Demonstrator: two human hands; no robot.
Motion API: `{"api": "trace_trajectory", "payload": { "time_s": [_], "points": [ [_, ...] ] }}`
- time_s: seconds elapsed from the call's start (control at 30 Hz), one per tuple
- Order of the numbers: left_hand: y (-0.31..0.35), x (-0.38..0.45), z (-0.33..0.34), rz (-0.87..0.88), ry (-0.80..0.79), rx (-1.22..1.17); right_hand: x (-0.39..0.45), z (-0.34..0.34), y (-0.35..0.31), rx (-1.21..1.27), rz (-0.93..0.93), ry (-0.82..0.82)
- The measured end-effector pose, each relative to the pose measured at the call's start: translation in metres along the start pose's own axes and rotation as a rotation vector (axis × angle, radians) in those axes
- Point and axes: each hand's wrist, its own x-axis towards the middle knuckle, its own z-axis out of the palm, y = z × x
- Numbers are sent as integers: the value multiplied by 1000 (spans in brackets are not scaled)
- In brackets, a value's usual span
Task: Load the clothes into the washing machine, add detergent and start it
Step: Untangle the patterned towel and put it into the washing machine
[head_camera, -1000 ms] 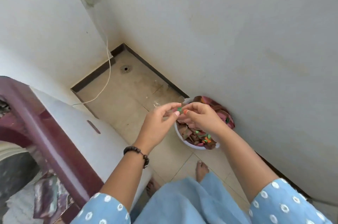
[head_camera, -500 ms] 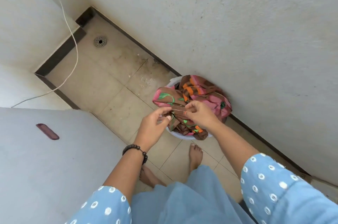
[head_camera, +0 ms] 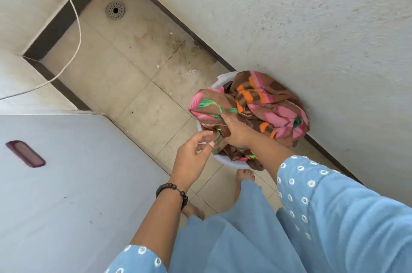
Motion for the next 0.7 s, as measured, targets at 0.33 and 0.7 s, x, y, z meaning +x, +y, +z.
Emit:
{"api": "trace_trajectory", "payload": {
  "time_s": [0.33,0.7],
  "points": [
    [-8,-11,-21,-27,48,-19,-25,-16,-29,-274,-75,213],
    [79,-78,-56,218,189,-166,-207,-127,-114,448,-515,468]
  ]
}}
